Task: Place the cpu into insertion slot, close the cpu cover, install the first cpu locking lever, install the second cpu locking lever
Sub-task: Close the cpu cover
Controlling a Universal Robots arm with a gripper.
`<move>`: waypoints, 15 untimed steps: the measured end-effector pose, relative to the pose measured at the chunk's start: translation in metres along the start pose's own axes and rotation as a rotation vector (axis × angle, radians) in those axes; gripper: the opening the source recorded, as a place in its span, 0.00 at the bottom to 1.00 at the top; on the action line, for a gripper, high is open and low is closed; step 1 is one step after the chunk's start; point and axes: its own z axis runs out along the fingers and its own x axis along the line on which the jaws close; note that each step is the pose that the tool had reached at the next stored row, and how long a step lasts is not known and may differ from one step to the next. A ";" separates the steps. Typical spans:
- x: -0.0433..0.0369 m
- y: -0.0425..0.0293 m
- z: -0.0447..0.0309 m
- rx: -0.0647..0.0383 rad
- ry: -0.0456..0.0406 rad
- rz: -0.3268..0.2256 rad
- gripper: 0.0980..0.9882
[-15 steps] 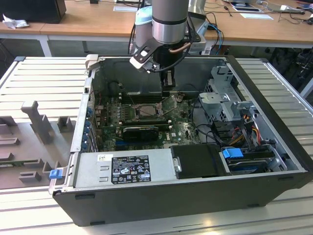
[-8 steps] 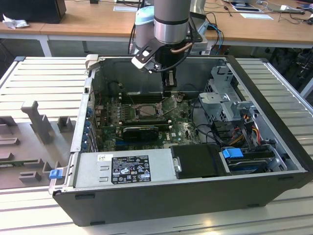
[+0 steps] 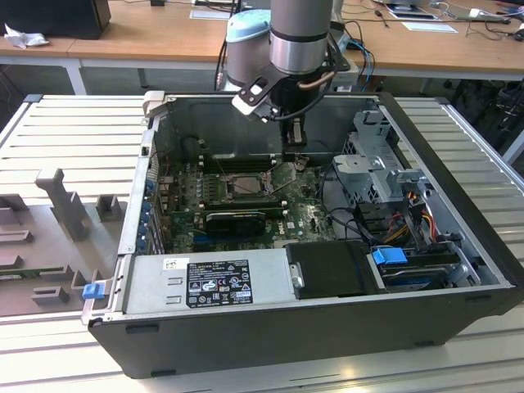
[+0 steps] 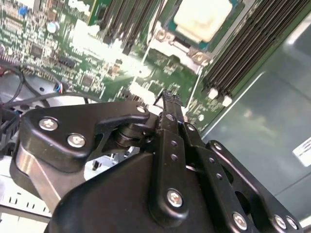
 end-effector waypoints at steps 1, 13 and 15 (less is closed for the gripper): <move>0.0001 0.0042 0.0009 0.000 0.0000 0.000 0.01; -0.0002 0.0323 0.0224 0.054 0.0002 -0.004 0.01; -0.0002 0.0305 0.0224 0.083 0.0005 -0.003 0.01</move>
